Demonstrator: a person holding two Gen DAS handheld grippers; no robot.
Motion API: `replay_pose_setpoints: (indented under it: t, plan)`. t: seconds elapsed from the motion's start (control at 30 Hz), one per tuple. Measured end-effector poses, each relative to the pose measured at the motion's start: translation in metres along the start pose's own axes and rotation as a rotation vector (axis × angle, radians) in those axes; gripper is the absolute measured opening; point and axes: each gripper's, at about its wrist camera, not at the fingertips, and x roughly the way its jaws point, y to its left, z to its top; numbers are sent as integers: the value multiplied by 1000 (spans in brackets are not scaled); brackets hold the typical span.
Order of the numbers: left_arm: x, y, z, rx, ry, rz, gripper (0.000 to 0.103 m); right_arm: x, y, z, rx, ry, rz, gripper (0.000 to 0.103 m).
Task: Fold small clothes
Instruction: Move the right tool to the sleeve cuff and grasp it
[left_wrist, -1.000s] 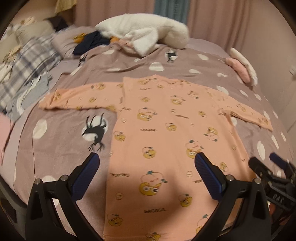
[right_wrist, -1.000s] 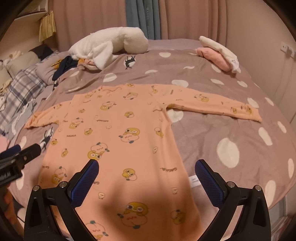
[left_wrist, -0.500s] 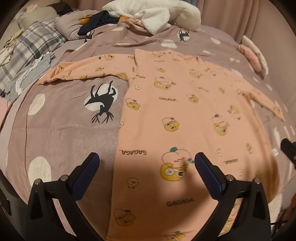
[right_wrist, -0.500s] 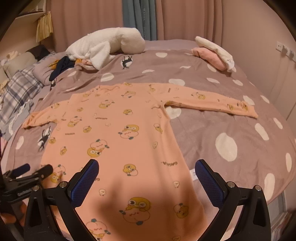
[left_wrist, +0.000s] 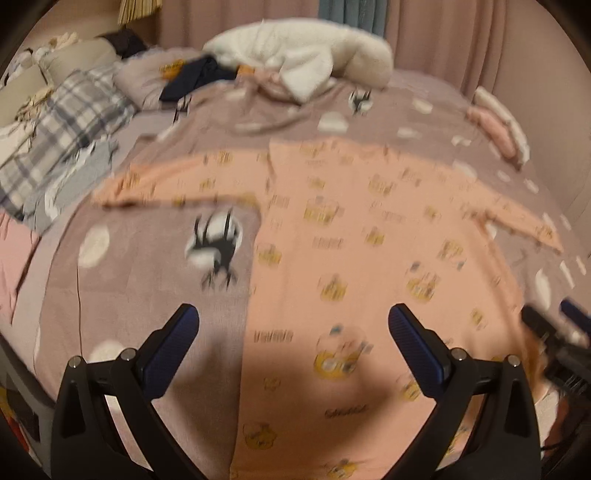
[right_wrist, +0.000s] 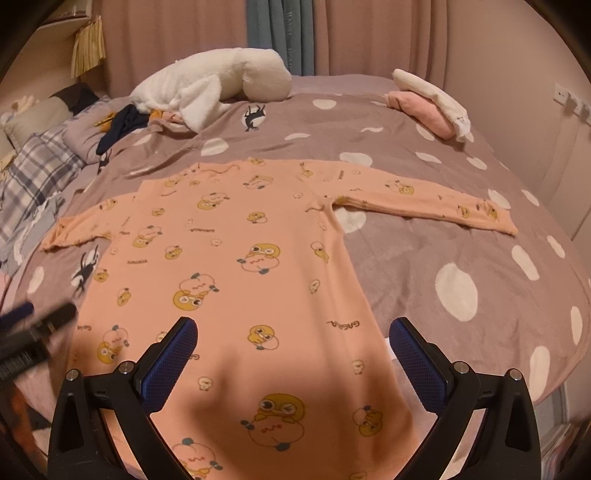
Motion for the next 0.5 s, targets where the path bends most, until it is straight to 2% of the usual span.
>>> replay_pose_setpoints:
  t: [0.1,0.17,0.2,0.3,0.37,0.43,0.5]
  plan:
    - [-9,-4,11,44,-63,45,103,1,-11,2,44,4,4,103]
    - [-7,-3,6,67,-85,30,103,-1,-22,4,76,-3,-3,103]
    - [-3,0,1,56,-81,16,103,-3,-28,5,78,-11,-15,103]
    - [15,-2,1,36,0,0,103,-9,-43,12,46,-48,-62,103]
    - [18,-9,1,63,-2,-20,103,-11,-60,19,57,-76,-74,103]
    - [19,-13,0,73,-16,-6,103,-9,-79,24,96,-91,-53,103]
    - [20,-14,3,69,-20,13,103,3,-105,34,163,-51,-30,103]
